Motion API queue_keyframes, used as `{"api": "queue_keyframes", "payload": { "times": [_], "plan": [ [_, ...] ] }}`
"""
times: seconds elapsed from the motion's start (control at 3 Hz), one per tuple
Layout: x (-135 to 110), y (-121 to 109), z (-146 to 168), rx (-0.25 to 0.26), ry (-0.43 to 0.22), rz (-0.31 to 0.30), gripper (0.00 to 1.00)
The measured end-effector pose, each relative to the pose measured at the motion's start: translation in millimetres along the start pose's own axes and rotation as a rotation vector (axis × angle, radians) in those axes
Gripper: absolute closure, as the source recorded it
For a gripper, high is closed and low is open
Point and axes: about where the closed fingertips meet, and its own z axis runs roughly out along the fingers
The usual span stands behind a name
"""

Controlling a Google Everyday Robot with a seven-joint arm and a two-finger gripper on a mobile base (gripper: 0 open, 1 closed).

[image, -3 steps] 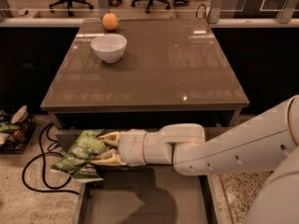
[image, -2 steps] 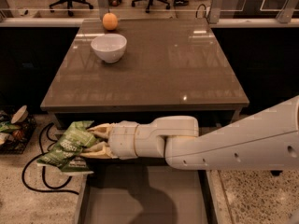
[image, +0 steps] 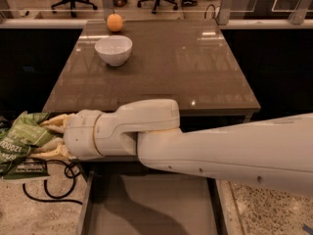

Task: Pick green jalapeno chip bag from middle drawer and place on counter

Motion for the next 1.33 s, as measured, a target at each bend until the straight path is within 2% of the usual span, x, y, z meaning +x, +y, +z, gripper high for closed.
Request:
{"api": "queue_keyframes", "payload": {
  "times": [0.33, 0.67, 1.0, 1.33],
  "plan": [
    [17, -4, -1, 0.012, 0.092, -0.001, 1.00],
    [17, -6, -2, 0.012, 0.091, -0.004, 1.00],
    [4, -25, -44, 0.091, 0.019, -0.027, 1.00],
    [4, -41, -101, 0.211, -0.068, -0.030, 1.00]
  ]
}}
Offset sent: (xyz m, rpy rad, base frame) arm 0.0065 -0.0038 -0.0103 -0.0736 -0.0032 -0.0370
